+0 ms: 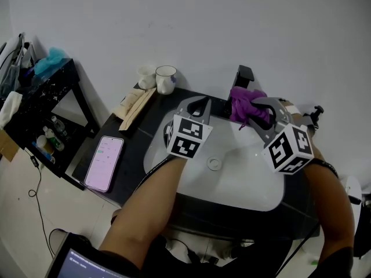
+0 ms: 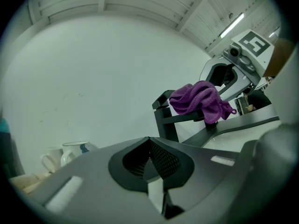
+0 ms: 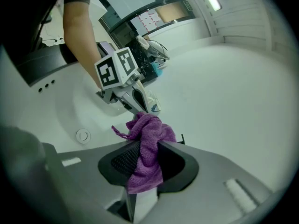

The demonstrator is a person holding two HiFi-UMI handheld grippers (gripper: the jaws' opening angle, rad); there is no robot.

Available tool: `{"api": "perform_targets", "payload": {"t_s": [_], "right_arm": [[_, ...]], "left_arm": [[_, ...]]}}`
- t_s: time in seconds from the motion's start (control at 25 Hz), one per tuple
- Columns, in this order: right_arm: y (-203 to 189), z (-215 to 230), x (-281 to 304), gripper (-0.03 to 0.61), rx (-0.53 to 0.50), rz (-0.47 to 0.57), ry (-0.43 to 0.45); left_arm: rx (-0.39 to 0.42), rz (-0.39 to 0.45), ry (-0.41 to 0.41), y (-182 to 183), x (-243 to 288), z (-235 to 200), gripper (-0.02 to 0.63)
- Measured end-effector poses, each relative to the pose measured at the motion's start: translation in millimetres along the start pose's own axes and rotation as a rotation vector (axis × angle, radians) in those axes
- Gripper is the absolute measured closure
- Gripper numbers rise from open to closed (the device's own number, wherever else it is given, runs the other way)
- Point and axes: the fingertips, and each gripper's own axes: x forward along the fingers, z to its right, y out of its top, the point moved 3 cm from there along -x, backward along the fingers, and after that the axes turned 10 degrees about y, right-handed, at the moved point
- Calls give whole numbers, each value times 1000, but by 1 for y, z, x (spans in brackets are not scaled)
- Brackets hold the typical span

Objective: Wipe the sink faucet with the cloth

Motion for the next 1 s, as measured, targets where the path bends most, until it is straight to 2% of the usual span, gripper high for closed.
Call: {"api": "perform_targets", "payload": {"t_s": [0.12, 0.32, 0.52, 0.6, 0.76, 1.0], "right_arm": [[9, -15, -3, 465, -19, 21, 8], [26, -44, -3, 463, 74, 98, 50], [9, -78, 11, 463, 7, 37, 100], [-4, -82, 19, 463, 20, 15, 103], [-25, -72, 35, 462, 84, -22, 60], [-48, -33, 60, 459, 189, -38, -35]], "left_arm": [[3, 1, 6, 1, 0, -1, 598], [6, 0, 3, 2, -1, 0, 598], [-8, 5, 5, 3, 0, -1, 598], [-3, 5, 2, 3, 0, -1, 598], [-8, 6, -3, 2, 1, 1, 597], [-12, 16, -9, 5, 2, 3, 598]]}}
